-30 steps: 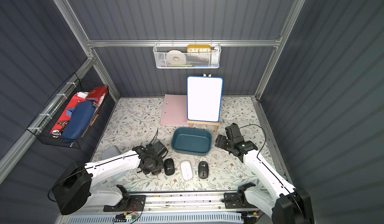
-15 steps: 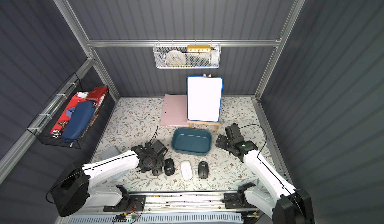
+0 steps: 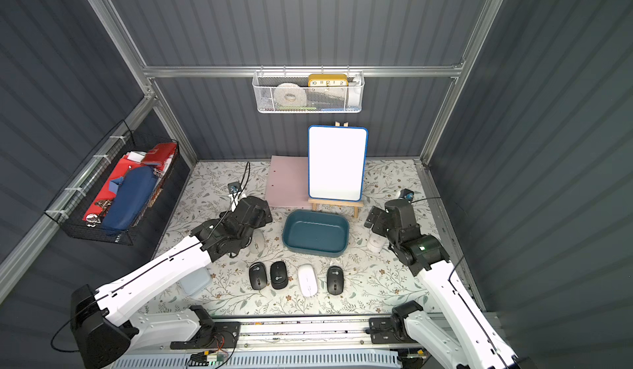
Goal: Take out the mouse from the storage box
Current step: Reset both arms
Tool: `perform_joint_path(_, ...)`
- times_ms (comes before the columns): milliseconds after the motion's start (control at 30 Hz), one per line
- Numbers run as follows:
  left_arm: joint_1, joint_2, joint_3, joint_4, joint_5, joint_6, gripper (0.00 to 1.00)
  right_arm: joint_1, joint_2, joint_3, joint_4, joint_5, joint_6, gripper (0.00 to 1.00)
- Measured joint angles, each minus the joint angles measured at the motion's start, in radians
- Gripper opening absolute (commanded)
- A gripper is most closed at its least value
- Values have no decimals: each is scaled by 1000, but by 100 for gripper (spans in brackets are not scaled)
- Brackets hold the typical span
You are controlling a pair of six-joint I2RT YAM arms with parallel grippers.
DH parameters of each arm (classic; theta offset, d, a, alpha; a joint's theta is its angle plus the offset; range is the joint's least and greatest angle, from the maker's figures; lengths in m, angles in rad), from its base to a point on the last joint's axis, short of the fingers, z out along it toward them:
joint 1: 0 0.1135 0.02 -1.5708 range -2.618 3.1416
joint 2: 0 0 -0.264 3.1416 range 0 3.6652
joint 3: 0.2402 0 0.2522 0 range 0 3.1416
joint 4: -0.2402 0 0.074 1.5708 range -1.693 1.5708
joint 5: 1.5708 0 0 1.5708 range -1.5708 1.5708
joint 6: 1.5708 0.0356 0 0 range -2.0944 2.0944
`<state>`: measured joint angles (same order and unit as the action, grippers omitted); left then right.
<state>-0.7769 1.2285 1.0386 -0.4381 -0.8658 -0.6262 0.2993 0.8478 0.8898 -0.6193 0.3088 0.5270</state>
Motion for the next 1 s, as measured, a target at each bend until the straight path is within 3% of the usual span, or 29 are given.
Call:
perform_joint_path(100,68,-3,-93,210,-21,140,99,-1,-54,-36,56,100,-32,99)
perform_joint_path(300,346,92,-182,474,28,282,99,-2,-93,-182,281,247,-149,99)
perform_joint_path(467,462,192,-362,801,63,441,99,-3,19,-250,446,319,-262,99)
perform_joint_path(667,619,263,-447,962,161,548,99,-14,168,-271,600,372,-364,99)
perform_joint_path(767,659,272,-489,1083,222,623,99,-16,242,-307,706,382,-408,99)
perform_joint_path(1000,674,294,-534,1172,331,694,99,-32,378,-412,947,362,-499,99)
